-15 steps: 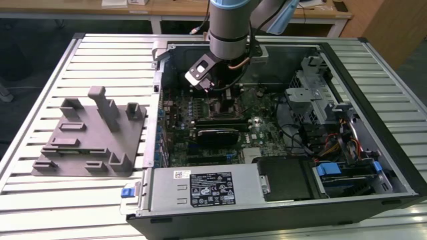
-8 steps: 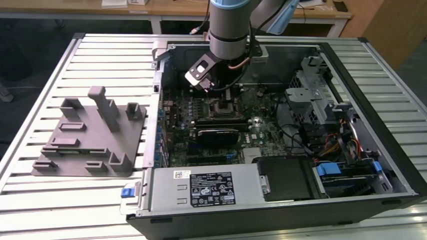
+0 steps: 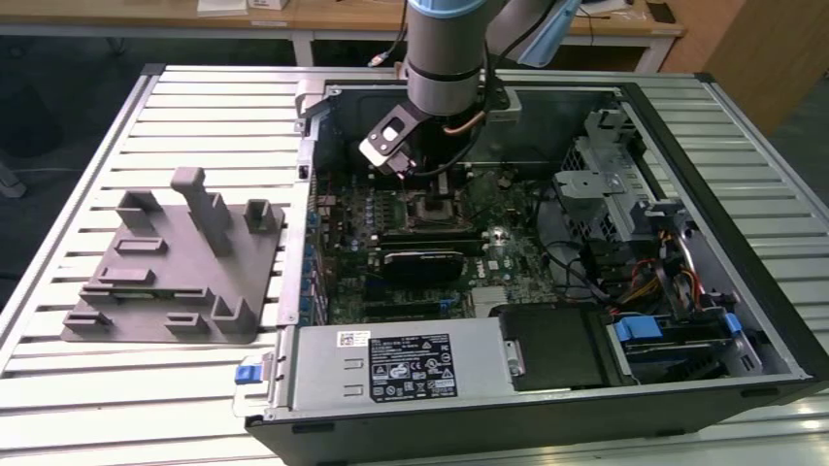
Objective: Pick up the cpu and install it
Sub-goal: 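Place the cpu into insertion slot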
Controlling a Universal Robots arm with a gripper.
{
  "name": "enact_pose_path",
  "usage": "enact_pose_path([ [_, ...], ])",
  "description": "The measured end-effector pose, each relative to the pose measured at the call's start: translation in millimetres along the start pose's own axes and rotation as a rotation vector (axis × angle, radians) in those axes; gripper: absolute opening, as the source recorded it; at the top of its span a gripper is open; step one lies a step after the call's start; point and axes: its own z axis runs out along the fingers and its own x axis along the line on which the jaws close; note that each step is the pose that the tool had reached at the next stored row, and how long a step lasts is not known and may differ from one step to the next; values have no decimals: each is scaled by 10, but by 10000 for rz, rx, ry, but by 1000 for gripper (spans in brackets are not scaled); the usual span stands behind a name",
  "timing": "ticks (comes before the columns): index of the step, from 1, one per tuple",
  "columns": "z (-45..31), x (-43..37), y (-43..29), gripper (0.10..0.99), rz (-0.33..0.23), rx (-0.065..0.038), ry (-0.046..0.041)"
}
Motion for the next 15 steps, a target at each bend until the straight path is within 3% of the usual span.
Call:
enact_pose_path([
  [15, 15, -2, 26, 106, 134, -1, -6],
])
